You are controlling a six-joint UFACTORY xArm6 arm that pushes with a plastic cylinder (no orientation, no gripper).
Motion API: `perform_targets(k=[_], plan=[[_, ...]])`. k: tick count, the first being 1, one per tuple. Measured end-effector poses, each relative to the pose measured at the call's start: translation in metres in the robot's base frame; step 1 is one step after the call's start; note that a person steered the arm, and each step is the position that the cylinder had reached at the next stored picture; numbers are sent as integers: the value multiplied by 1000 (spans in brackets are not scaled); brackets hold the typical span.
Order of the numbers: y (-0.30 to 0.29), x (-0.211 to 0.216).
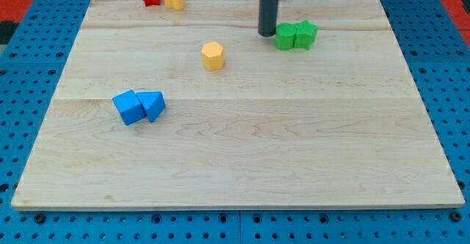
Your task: Push the yellow heart to the top center of the board
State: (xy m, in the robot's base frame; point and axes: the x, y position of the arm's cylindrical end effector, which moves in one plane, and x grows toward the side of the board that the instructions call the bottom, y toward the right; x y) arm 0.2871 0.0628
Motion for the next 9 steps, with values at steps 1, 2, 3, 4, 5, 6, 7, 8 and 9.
perform_targets(k=[1, 2, 3, 4, 5, 6, 7, 8, 9], plan=[[-34, -23], [-32, -70], [-47, -95], [-58, -95], [-123, -85], [-197, -68], [-275, -95], [-274, -96], [-269, -96]])
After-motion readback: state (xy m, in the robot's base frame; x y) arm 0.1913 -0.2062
